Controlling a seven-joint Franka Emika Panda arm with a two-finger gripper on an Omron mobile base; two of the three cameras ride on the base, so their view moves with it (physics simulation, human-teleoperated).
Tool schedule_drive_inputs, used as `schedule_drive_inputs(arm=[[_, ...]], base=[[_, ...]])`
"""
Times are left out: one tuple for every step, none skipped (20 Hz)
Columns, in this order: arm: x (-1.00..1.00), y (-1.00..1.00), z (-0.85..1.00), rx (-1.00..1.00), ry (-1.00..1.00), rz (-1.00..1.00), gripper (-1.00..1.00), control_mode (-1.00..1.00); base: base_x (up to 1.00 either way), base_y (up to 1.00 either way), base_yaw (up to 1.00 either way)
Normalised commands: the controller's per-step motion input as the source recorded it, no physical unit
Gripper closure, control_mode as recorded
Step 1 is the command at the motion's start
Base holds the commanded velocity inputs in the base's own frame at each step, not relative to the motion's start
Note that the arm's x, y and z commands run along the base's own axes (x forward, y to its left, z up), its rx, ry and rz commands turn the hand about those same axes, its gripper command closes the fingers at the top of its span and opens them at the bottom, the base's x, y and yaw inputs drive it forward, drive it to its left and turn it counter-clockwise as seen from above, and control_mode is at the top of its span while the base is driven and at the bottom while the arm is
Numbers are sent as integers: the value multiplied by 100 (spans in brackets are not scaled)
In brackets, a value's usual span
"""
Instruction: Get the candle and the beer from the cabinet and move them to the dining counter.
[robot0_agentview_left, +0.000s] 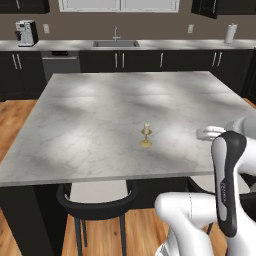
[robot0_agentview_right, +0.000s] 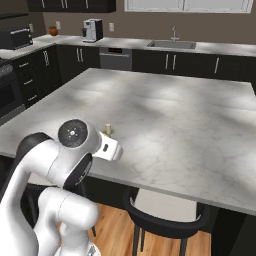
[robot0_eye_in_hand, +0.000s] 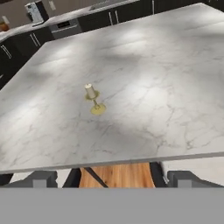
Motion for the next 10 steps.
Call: schedule_drive_inputs(arm=[[-42,0,37,-5,0,0,-100,-100],[-41,0,39,-5,0,0,-100,-100],[-40,0,41,-5,0,0,-100,-100],[-36,0,41,-5,4,0,-100,-100],[-36,0,43,-6,9,0,-100,-100],[-38,0,42,-6,10,0,-100,-100],[-39,0,38,-7,10,0,-100,-100],[-39,0,35,-7,10,0,-100,-100],[-39,0,31,-7,9,0,-100,-100],[-36,0,33,-7,10,0,-100,-100]], base=[[0,0,0],[0,0,0],[0,0,0],[0,0,0],[0,0,0],[0,0,0],[0,0,0],[0,0,0],[0,0,0],[0,0,0]])
